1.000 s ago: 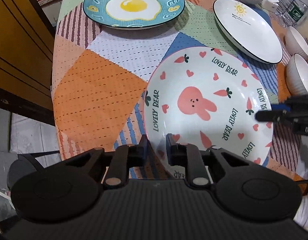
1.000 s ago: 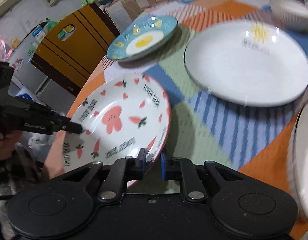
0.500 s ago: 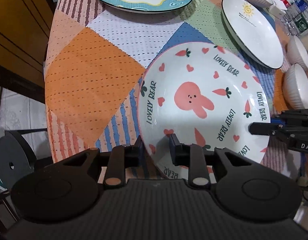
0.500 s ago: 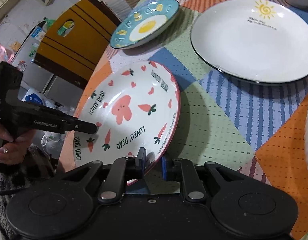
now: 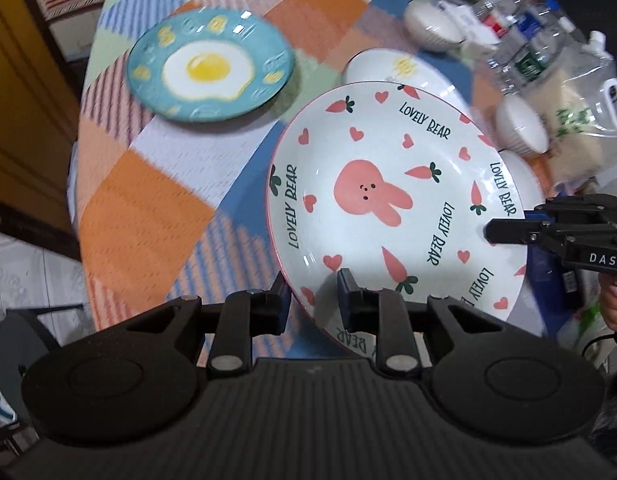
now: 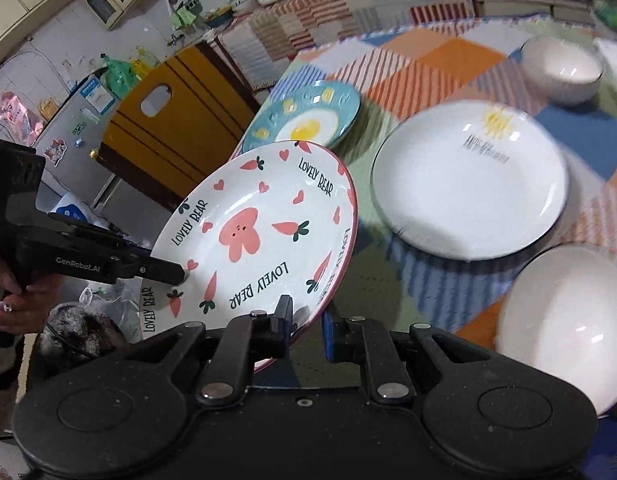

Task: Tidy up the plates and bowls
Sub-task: 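Lift the bunny plate and carry it over the white sun plate, then lower the bunny plate onto the sun plate and open the right gripper, then grasp the rim of the blue egg-print plate with the right gripper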

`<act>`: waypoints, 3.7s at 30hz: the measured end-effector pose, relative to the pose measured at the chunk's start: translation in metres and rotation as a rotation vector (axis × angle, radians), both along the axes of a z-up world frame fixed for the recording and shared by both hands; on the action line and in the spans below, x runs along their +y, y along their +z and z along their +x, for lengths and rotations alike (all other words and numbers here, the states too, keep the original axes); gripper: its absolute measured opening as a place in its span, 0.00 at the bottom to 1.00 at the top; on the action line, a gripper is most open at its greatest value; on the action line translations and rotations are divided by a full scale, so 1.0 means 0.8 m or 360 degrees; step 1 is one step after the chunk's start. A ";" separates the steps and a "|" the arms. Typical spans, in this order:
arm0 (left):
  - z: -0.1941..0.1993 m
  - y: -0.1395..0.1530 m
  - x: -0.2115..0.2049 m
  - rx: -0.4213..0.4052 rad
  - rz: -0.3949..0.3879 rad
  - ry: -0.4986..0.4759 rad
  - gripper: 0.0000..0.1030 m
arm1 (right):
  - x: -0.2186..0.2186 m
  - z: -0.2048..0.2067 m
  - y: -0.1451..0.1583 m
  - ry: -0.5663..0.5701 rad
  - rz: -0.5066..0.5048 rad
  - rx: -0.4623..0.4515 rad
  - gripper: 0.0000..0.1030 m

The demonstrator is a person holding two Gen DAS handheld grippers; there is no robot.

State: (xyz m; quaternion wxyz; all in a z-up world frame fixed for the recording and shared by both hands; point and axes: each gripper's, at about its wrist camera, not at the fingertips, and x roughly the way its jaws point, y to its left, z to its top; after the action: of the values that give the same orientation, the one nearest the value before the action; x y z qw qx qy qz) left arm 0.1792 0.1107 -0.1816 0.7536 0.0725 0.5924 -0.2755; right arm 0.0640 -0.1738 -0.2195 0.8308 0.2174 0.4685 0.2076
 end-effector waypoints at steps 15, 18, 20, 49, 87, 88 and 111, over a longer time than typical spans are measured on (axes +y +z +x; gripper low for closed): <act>0.038 0.019 -0.104 -0.0086 -0.0096 -0.0090 0.23 | -0.090 0.020 0.052 -0.0107 -0.0208 -0.0121 0.19; 0.048 0.016 -0.123 -0.0121 -0.0094 -0.0073 0.23 | -0.109 0.040 0.047 -0.0111 -0.0196 -0.0101 0.19; 0.059 0.012 -0.133 -0.0108 -0.0102 -0.0061 0.23 | -0.125 0.056 0.040 -0.0123 -0.0169 -0.0077 0.19; 0.121 -0.110 -0.181 -0.0061 0.0040 0.0058 0.23 | -0.162 0.130 -0.091 -0.0204 -0.0053 0.0255 0.20; 0.101 -0.062 -0.164 -0.0109 0.0068 -0.0010 0.23 | -0.117 0.089 -0.040 -0.0583 -0.0550 0.0060 0.33; 0.097 -0.054 -0.162 -0.0116 0.0077 -0.0030 0.24 | -0.116 0.084 -0.032 -0.0590 -0.0517 0.0041 0.33; 0.059 0.065 -0.036 -0.0408 -0.0066 0.0040 0.58 | -0.013 0.061 0.100 -0.0161 -0.0463 -0.0328 0.53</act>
State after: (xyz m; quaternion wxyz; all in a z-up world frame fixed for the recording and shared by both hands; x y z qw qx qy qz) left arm 0.2260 0.0820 -0.1295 0.8279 0.0843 0.4862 -0.2666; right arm 0.1131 -0.1842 -0.1395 0.9064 0.0958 0.3945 0.1167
